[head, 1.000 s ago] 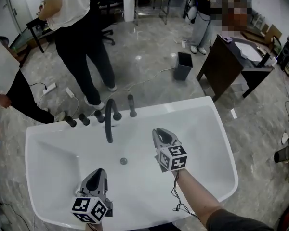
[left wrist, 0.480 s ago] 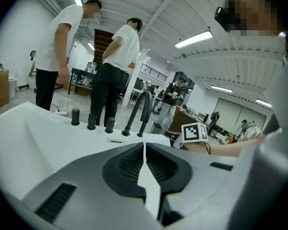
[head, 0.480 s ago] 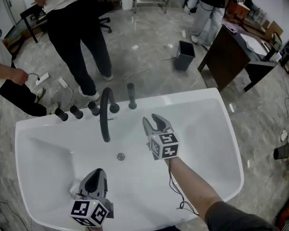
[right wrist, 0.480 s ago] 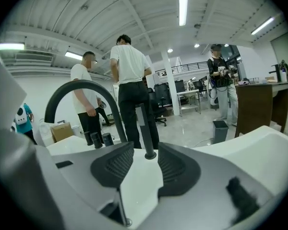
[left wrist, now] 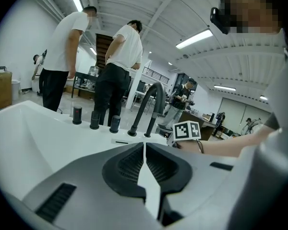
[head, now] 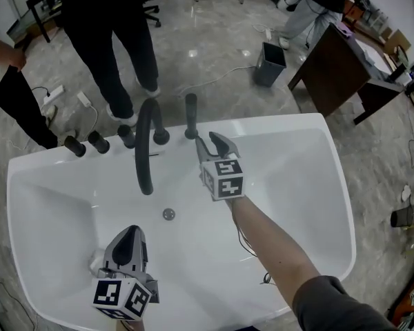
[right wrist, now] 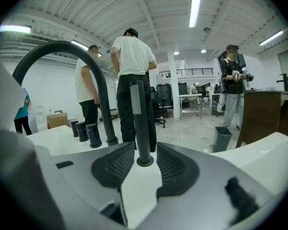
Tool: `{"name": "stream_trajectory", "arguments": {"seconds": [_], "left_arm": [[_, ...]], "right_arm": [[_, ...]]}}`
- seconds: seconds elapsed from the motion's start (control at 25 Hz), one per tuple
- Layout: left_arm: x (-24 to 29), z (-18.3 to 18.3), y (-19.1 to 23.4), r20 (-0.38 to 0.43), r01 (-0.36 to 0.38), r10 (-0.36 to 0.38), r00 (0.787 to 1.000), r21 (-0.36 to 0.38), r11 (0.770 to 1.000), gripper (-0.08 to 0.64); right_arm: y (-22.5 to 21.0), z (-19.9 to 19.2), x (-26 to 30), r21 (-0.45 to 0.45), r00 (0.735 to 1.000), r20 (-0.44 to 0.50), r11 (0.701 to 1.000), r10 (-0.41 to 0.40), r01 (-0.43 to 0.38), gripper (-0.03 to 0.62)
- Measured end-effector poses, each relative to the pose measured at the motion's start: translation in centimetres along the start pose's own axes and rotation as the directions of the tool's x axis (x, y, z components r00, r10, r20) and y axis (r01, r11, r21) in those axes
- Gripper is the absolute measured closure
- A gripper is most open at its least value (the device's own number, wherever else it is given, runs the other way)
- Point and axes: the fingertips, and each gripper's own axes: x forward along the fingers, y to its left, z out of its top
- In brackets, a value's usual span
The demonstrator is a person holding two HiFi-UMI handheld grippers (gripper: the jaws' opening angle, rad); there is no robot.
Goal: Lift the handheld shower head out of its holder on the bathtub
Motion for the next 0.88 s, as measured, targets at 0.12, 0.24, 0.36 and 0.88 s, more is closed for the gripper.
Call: {"name": "stream_trajectory", "arguments": {"seconds": [0.12,0.24,0.36,0.88], "left_arm": [[0.5,-0.9,1.0,0.001,-0.004,0.004,1.000,-0.017,1.000,0.534],[0.8,-1.4,1.7,-0.005,-0.022,0.022,1.000,-0.026,0.999,0.534],[0.9,-1.5,2.1,0.001,-0.034,0.034,0.999,-0.042,0.999,0.534],[1.3,-0.5,2.5,0.019,-0.048,0.049,0.999,-0.034,0.998,0.534]], "right_arm": [[0.1,-0.2,1.5,-0.027,1.000,0.001,1.000,-0.004,0.004,0.442],[0.0,0.0,2.8,-0.024,1.000,0.001,1.000,0.001,-0.001,0.442],[0.2,0.8,3.8,-0.005,1.000,0.016,1.000,0.015,-0.014,0.442],[1.2,1.7,6.8,-0.006,0.999,-0.019,0.999,0.043,-0.043,0.448]]}}
